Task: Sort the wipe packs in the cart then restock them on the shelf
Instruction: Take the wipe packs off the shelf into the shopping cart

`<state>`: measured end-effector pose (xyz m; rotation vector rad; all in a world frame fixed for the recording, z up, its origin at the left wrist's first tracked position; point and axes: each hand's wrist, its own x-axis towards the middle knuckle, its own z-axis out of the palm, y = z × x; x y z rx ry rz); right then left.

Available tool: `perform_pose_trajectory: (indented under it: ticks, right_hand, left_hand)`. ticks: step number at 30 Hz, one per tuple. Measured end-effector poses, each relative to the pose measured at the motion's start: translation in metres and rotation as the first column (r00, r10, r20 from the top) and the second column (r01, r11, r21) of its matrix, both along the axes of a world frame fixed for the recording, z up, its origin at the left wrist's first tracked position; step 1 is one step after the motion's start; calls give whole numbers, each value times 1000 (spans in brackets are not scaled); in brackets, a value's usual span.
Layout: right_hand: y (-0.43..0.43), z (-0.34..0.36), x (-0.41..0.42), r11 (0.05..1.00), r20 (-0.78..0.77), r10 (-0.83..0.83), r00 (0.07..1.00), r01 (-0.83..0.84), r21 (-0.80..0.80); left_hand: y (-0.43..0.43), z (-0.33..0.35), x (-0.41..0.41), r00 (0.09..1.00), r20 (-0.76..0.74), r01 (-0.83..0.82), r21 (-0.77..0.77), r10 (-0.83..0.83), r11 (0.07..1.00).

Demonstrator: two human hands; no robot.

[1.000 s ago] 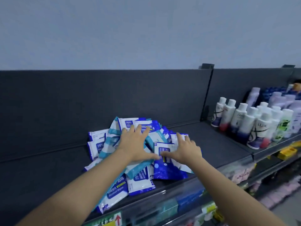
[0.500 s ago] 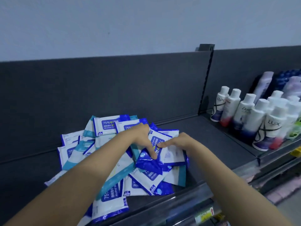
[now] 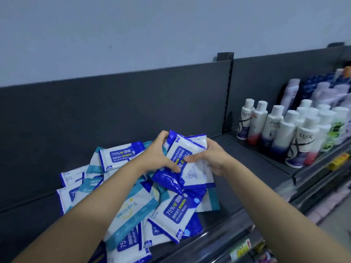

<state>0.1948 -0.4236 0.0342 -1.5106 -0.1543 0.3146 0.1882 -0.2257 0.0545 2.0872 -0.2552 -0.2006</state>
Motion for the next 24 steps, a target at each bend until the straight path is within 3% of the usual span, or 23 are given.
perform_pose_trajectory:
  ticks: [7,13,19,24]
  right_hand:
    - [3,60,-11,987,241,-159,957,161,12]
    - [-23,90,-48,951,303,-299,905,308,16]
    - [-117,105,-133,854,204,-512,834,521,13]
    - [-223,65,-228,721,57,-690,721,692,-38]
  left_hand:
    - [-2,55,6,965,232,139,-58,-122,989]
    - [-29,89,2,896,285,373,-69,-340,925]
    - [-138,98,-36,777,209,621,-97,-594,778]
    - [-271,53,-92,639,69,768,-113,-766,631]
